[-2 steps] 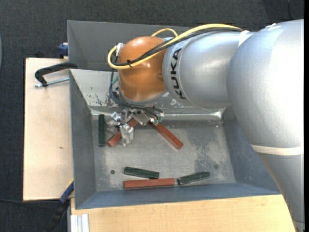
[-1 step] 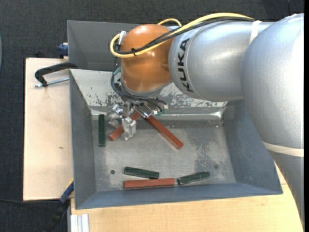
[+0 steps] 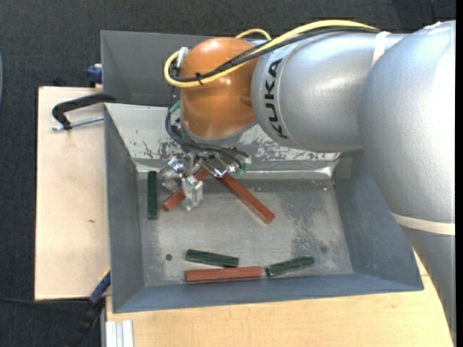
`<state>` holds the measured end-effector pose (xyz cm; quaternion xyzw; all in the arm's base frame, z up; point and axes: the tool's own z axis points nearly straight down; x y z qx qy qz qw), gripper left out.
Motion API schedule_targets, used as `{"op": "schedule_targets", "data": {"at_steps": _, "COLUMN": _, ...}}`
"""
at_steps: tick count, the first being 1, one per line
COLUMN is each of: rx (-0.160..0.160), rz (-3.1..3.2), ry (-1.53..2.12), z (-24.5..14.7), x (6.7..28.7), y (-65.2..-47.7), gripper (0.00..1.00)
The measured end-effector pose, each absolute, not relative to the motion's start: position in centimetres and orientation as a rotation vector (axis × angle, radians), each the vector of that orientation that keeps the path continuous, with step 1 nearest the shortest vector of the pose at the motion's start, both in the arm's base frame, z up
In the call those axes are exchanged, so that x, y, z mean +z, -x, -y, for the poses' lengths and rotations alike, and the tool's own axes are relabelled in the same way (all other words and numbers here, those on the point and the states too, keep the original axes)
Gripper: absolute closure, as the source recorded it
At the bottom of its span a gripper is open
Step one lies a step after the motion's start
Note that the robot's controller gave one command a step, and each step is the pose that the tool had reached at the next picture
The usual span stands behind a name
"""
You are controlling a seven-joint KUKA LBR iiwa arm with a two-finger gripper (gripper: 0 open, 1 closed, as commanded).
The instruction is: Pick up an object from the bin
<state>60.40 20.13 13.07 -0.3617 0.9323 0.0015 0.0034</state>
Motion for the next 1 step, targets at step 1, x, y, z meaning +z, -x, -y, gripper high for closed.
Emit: {"op": "schedule_targets", "data": {"at_steps": 1, "rx": 0.001, "rz": -2.917, "ry": 1.132, "z": -20.24, "x": 18.68, "y": -60.68, "gripper": 1.0}}
